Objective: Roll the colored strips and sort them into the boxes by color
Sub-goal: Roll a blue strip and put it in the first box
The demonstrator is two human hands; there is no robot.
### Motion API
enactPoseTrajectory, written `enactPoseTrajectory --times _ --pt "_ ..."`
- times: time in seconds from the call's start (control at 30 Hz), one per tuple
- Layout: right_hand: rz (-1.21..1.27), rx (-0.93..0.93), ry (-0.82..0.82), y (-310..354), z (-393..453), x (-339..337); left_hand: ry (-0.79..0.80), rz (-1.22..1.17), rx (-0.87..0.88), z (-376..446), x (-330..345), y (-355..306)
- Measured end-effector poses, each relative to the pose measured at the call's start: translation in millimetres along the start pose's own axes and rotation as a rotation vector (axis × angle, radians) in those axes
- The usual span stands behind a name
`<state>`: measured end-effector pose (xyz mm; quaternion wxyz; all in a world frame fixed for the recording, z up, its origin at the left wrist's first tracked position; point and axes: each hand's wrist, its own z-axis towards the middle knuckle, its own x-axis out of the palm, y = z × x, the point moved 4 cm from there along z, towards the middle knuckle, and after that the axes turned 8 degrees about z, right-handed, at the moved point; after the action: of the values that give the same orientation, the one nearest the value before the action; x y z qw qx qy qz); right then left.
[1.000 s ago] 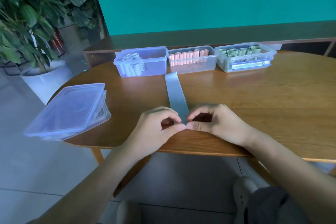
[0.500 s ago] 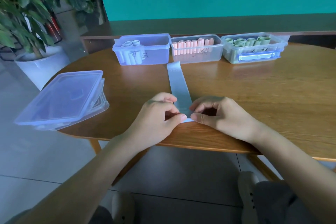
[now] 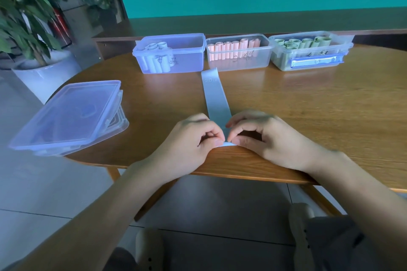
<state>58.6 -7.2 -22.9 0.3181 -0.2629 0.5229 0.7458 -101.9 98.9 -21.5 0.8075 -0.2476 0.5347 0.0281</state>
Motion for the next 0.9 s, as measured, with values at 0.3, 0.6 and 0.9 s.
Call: enactPoseTrajectory --times 0.3,0.6,0.9 --pt "-0.191 -0.045 -0.011 5.2 -6.3 3.3 -0.034 0.046 0.114 -5.6 -6.2 -4.8" --pt "-0.159 -0.053 -0.056 6.1 -3.2 5.4 -0.045 -0.061 0.011 1.8 -8.7 2.9" --pt "-0.264 -0.126 -0.057 11.0 -2.7 6.4 -0.016 -0.023 0.014 2.6 -4.6 1.1"
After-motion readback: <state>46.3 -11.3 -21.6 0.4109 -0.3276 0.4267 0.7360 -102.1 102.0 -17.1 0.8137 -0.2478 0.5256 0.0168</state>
